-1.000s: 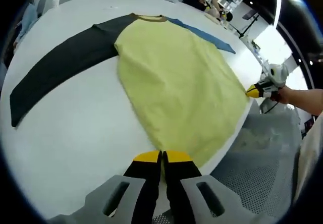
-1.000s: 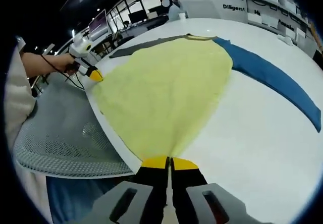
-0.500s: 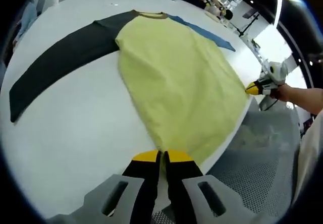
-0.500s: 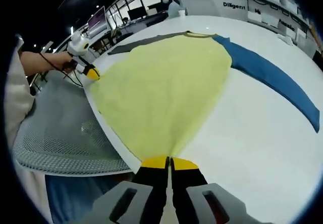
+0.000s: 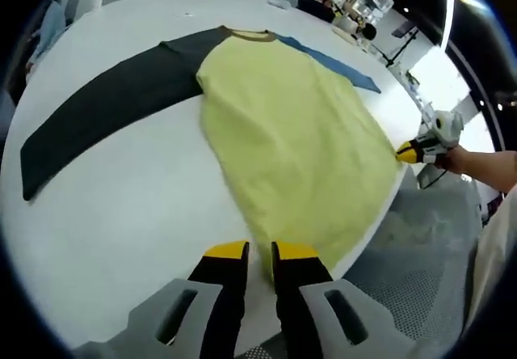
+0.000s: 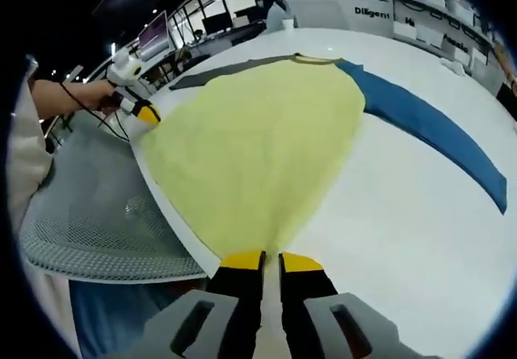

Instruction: Fold the garment on the visible template until the final outline fits inside the template.

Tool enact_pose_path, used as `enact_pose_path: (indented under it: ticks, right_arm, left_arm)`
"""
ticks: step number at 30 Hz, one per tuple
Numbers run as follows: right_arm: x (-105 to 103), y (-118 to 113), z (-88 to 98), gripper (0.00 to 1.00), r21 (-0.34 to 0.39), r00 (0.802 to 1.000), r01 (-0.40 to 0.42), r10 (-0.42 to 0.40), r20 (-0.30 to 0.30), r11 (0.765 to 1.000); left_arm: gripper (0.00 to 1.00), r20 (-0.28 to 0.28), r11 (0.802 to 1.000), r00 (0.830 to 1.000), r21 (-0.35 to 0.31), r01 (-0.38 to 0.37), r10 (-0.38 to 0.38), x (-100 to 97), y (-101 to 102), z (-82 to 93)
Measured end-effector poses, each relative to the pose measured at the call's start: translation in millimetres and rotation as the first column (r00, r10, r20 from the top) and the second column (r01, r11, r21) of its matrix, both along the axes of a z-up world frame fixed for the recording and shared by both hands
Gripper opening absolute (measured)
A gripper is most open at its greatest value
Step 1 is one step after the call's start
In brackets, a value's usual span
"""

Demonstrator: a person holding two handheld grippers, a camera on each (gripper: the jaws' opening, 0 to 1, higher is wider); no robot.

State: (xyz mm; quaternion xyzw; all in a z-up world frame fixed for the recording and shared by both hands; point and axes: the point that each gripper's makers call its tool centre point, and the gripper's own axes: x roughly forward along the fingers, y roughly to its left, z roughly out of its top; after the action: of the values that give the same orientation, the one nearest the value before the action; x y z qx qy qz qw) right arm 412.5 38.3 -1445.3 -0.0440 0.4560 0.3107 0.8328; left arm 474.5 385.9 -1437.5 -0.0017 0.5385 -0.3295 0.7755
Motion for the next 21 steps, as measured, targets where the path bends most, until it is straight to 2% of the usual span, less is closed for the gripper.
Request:
enact_pose_path:
  ticks: [5, 11, 17, 21]
  right_arm:
    - [0, 2, -1.1, 0.02, 0.001, 1.000, -0.004, 0.004, -0.008, 1.000]
    - [-6, 4, -0.7, 0.00, 0.004, 1.000, -0.014, 0.014, -0.020, 1.000]
    - [-8, 2, -0.3, 0.00, 0.008, 1.000, -0.007, 0.007, -0.025, 1.000]
    - [-8, 3, 0.0, 0.00, 0.007, 1.000, -0.006, 0.006, -0.028, 1.000]
  left_arm:
    - [0.20, -0.014, 1.000, 1.000, 0.000, 0.016, -0.016, -8.4, -4, -1.5]
    - [0.21, -0.045, 0.998, 0.998, 0.023, 0.054, -0.053, -22.7, -5, -3.1]
    - [0.17, -0.083, 0.997, 0.994, 0.034, 0.070, -0.067, -33.0, -1, -6.7]
    - [0.08, -0.111, 0.995, 0.990, 0.035, 0.089, -0.085, -40.3, -4, -9.9]
